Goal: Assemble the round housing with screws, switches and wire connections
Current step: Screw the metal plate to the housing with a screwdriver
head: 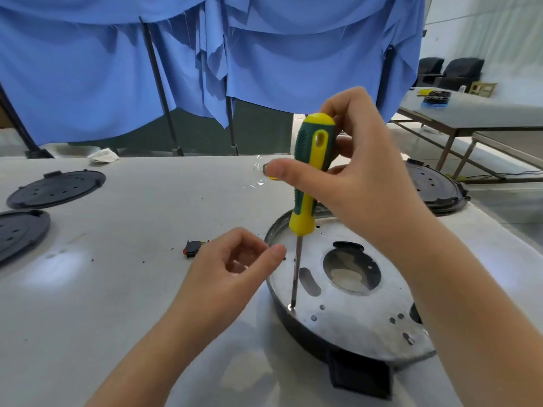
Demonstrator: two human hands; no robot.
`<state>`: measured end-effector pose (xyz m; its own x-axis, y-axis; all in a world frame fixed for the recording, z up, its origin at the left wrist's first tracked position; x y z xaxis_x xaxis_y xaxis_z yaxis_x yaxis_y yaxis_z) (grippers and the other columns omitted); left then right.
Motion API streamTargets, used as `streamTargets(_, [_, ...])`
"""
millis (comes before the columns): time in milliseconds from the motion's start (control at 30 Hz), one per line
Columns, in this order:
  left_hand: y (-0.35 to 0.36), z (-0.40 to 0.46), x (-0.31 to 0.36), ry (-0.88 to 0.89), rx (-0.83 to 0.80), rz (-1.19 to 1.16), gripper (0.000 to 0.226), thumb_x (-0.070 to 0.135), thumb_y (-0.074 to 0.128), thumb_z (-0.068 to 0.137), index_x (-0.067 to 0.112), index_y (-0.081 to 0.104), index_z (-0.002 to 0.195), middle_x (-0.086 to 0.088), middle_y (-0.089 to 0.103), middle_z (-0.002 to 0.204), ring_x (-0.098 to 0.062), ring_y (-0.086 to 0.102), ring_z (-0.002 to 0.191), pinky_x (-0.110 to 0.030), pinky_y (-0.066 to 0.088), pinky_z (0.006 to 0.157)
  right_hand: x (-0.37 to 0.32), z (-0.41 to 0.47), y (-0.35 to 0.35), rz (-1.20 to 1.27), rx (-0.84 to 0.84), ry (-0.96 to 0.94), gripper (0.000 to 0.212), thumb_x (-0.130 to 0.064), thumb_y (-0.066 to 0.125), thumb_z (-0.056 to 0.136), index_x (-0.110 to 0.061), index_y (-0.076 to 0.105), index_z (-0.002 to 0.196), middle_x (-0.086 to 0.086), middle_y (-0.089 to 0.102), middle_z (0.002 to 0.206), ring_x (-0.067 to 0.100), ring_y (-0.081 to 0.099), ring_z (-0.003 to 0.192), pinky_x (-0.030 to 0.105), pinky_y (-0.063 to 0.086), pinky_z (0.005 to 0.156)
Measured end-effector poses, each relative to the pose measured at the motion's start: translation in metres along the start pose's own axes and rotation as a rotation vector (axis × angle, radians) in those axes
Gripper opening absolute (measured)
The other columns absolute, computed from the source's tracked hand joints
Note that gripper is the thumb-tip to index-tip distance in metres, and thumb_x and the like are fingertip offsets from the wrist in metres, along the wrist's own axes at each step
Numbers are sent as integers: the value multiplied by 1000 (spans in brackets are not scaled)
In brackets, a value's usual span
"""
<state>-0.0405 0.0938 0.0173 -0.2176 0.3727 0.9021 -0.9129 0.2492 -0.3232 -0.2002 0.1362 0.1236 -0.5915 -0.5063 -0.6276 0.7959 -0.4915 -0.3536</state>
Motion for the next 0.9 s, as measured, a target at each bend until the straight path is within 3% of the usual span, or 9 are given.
streamTargets(67, [4,-1,11,65,-52,-19,32,60,66,64,32,69,80,13,71,76,-2,66,72,-14,51,67,1,-2,3,-18,28,-10,55,-49,79,67,-20,43,97,3,51,80,19,53,67,31,51,57])
streamTargets(167, [7,2,25,84,-174,11,39,61,71,60,32,70,86,14,73,84,-8,70,84,-23,57,77,0,-3,6,-7,35,-28,53,-49,78,69,-21,45,100,-7,51,83,14,57,71,28,54,60])
streamTargets(300, [-3,17,44,51,-359,124,45,65,77,57,31,71,86,12,75,83,-5,71,81,-22,56,73,-1,-2,8,66,3,-53,48,-39,78,73,-18,49,105,-15,51,83,3,58,76,15,52,62])
streamTargets(400, [-16,32,61,35,-471,229,44,68,75,56,38,71,88,14,75,84,0,70,77,-19,52,69,0,-1,10,171,-58,-32,41,-30,75,78,-17,51,109,-12,55,89,4,61,82,21,56,68])
streamTargets(533, [-26,50,80,102,-464,263,48,65,76,52,32,75,88,6,76,83,-8,72,77,-28,60,72,1,0,12,307,-169,-3,32,-21,67,85,-19,52,113,-1,60,99,23,66,92,34,59,73])
streamTargets(667, [-21,56,81,115,-437,222,44,60,82,53,28,77,83,3,76,77,-10,72,72,-30,61,71,5,1,11,367,-207,27,31,-19,60,87,-15,52,118,14,61,107,24,68,95,40,59,76])
streamTargets(767, [-15,56,79,110,-481,217,39,53,85,55,28,77,84,3,76,76,-9,70,69,-30,61,68,7,1,11,375,-218,30,30,-18,59,88,-15,51,117,14,61,108,22,66,100,38,59,76])
streamTargets(900, [-9,56,72,94,-514,205,45,54,85,50,27,74,84,1,74,73,-12,71,67,-23,59,64,6,0,10,305,-117,32,35,-22,75,78,-23,54,105,3,62,95,12,67,80,25,56,67])
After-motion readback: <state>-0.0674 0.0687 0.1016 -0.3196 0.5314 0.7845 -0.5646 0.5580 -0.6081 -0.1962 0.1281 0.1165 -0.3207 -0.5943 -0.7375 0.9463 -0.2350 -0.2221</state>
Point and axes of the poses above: each hand's wrist, its own z-axis towards the middle knuckle, its own y-axis out of the palm, x = y × z, the point moved 4 cm from there along z, towards the middle knuckle
